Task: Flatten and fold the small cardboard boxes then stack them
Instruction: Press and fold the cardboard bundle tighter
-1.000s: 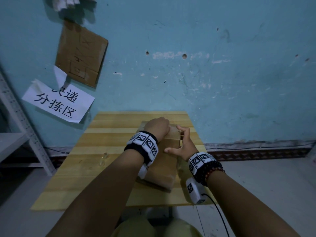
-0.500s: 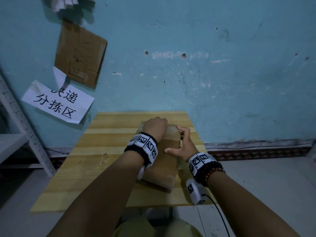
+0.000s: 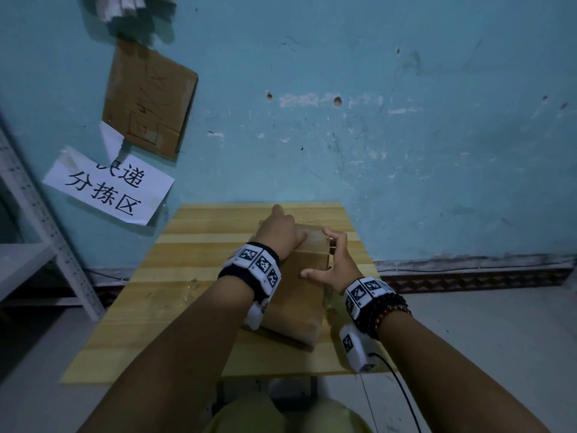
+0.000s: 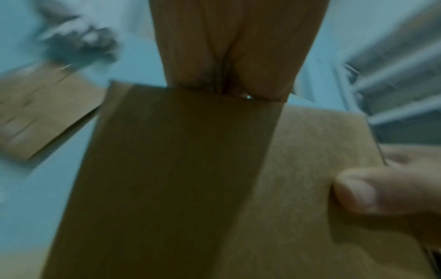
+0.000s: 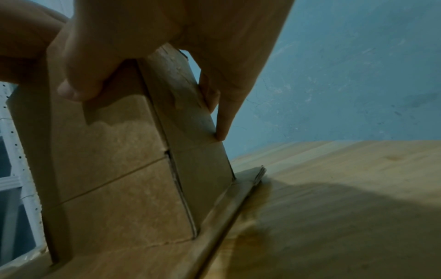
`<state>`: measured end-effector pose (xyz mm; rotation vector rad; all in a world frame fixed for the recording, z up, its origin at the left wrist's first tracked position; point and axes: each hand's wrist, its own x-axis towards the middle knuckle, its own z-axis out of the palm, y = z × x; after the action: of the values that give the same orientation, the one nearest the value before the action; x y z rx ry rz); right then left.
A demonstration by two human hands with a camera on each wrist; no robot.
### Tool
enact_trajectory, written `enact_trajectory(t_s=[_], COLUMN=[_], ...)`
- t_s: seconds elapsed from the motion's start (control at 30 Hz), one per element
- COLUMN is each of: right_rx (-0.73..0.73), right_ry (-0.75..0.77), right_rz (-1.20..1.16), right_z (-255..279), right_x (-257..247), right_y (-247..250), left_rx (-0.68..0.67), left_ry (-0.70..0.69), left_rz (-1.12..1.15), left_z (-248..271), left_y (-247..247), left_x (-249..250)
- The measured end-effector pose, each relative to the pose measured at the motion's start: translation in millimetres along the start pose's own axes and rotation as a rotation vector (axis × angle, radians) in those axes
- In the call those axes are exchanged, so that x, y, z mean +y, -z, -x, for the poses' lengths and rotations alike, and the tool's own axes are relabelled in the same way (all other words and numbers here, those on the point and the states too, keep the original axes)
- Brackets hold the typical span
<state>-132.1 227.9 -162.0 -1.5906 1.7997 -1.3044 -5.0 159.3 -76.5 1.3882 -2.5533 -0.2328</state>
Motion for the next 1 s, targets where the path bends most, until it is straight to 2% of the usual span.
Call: enact_trajectory(t_s=[0.13, 0.23, 0.47, 0.63, 0.83, 1.0], right_rx=[0.001, 0.003, 0.001, -0.003, -0.005, -0.006], right_ry=[0.005, 0.005, -0.006, -0.012, -0.002, -0.002], right_rz=[-0.005, -0.004, 0.001, 0.000, -0.008, 0.000], right_z=[0.5, 0.0, -0.3, 0.4, 0.6, 1.1], right_x=[0.7, 1.2, 2.0, 0.1, -0.9, -0.7], right_y=[-0.1, -0.4, -0.5, -0.4, -0.3, -0.1], left_rx=[-0.012, -0.031, -0.081, -0.066, 0.004, -0.033], left_ry=[-0.023, -0.060, -0.108, -0.120, -0.077, 0.022], left_rz=[-0.241, -0.313, -0.238, -0.273, -0.223, -0.255], left_z=[0.9, -1.3, -7.2, -7.2, -4.4, -5.4], left_y=[1.5, 4.3, 3.8, 5.0, 4.8, 5.2], left_x=[3.9, 4.3, 4.0, 2.9, 0.8, 9.2])
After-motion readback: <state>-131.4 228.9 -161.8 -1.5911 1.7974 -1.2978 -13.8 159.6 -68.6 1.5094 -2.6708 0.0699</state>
